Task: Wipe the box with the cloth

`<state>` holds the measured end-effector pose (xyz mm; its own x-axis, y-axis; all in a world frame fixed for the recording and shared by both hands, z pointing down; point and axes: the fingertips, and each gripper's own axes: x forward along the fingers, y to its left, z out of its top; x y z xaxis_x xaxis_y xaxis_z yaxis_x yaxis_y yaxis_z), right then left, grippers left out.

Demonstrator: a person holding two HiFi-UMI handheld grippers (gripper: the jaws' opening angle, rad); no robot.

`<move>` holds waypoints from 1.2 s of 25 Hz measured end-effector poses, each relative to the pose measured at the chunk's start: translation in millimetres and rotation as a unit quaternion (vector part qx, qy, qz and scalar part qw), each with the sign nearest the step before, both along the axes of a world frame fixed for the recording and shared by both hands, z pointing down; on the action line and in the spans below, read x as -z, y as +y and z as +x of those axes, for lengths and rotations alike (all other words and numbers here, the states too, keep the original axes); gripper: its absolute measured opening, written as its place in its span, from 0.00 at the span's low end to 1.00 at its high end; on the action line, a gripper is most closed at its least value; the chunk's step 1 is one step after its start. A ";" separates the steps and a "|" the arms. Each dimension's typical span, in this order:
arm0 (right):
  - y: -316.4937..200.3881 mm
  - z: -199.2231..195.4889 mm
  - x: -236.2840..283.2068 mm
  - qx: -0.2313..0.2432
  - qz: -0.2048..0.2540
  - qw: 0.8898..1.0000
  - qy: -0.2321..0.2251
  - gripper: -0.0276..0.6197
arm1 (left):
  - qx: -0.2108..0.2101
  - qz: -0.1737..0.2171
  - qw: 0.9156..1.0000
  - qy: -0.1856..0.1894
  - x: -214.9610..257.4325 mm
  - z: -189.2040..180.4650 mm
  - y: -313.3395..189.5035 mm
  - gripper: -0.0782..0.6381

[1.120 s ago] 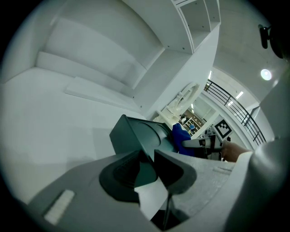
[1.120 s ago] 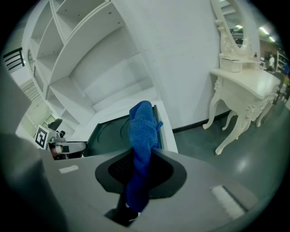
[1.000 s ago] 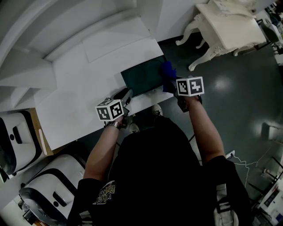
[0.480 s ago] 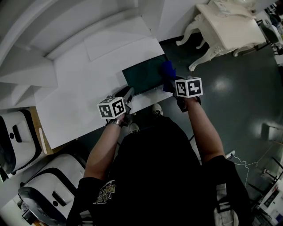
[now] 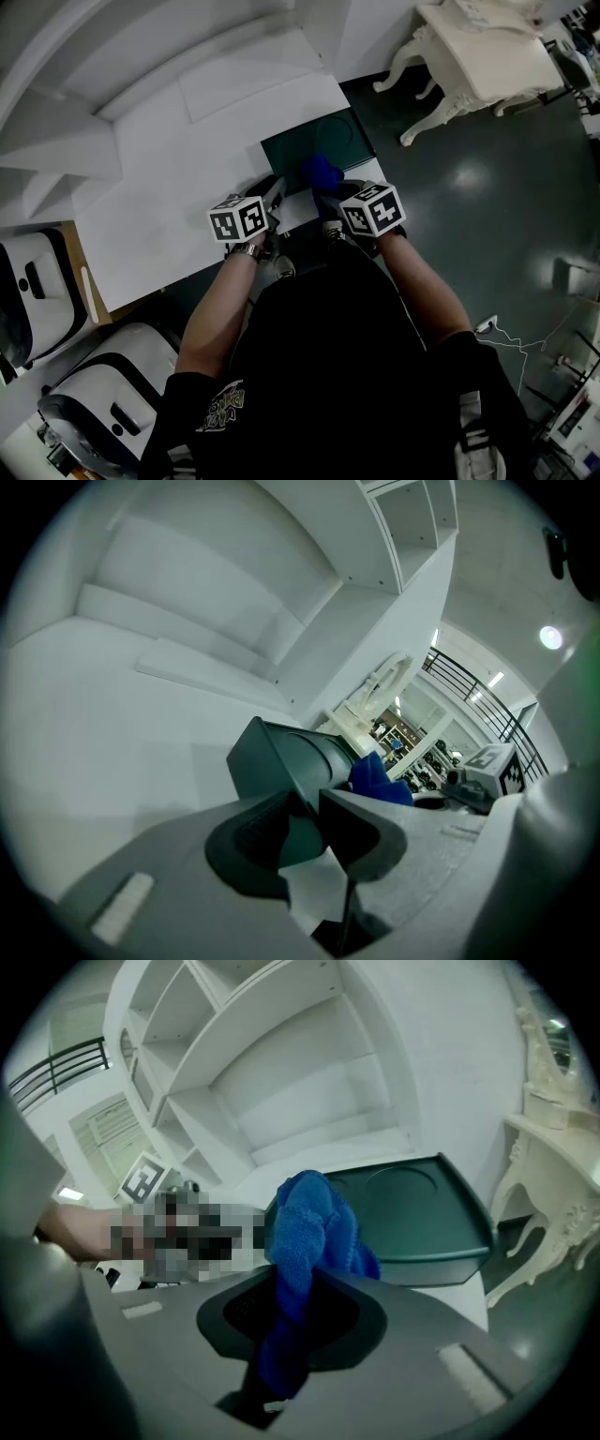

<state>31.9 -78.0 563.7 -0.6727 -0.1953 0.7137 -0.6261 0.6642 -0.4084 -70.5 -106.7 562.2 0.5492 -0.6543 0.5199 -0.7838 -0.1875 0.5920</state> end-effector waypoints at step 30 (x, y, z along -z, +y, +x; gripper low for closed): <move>26.2 -44.4 -63.3 0.014 -0.063 0.998 0.028 0.18 | -0.019 -0.003 1.000 -0.014 0.3 1.0 -0.3 0.26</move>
